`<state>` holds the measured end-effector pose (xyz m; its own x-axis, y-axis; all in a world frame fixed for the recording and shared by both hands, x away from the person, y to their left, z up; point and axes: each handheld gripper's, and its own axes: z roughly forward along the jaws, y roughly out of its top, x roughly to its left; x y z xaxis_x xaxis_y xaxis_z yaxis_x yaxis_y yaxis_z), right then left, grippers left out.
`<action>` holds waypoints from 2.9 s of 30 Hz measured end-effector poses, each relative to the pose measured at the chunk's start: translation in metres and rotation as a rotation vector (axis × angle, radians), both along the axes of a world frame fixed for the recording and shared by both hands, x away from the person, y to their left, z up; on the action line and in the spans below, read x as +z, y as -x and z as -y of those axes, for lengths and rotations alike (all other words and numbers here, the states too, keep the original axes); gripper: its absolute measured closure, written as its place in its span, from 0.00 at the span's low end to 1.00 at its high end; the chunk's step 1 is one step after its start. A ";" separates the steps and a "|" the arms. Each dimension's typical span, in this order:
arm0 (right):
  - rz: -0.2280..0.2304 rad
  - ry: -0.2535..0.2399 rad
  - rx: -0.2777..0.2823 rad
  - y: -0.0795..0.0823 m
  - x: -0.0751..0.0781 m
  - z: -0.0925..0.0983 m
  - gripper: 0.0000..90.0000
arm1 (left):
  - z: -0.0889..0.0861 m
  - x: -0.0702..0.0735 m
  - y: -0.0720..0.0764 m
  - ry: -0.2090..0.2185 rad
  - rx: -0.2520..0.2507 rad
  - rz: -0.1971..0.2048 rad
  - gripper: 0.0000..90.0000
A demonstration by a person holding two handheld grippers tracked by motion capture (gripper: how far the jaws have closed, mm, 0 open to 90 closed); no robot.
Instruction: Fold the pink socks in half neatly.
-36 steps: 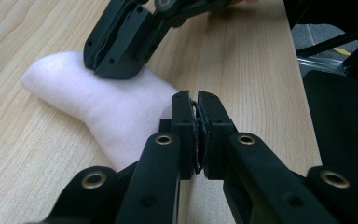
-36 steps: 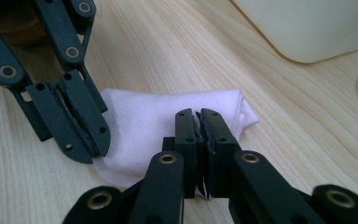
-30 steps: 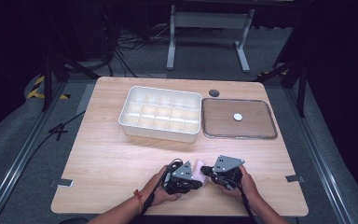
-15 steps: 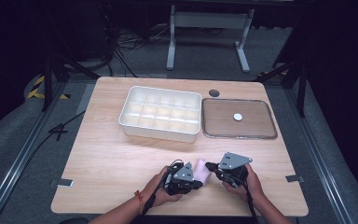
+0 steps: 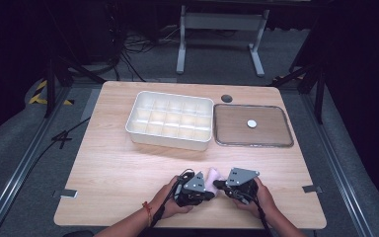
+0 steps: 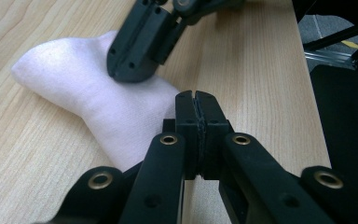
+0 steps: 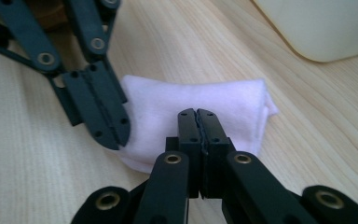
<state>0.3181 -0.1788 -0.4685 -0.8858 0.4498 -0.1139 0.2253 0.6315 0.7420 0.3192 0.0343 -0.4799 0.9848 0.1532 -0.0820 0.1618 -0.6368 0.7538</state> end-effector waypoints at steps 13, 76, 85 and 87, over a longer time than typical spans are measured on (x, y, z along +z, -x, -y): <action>0.001 -0.008 -0.062 -0.011 -0.002 0.007 1.00 | 0.003 -0.001 0.001 -0.060 0.001 0.012 0.99; -0.335 -0.178 -0.173 -0.038 -0.009 0.010 0.41 | -0.140 0.013 -0.007 -0.147 0.319 0.106 0.33; -0.387 -0.194 -0.114 -0.041 -0.007 0.011 0.66 | -0.153 0.008 -0.010 -0.155 0.375 0.100 0.29; -0.366 -0.181 -0.102 -0.039 -0.005 0.010 0.71 | -0.153 0.007 -0.011 -0.145 0.381 0.094 0.28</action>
<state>0.3571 -0.1889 -0.4738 -0.8028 0.5215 0.2891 0.5496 0.4592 0.6979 0.3299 0.1876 -0.4734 0.8576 0.5113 0.0551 0.3409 -0.6455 0.6835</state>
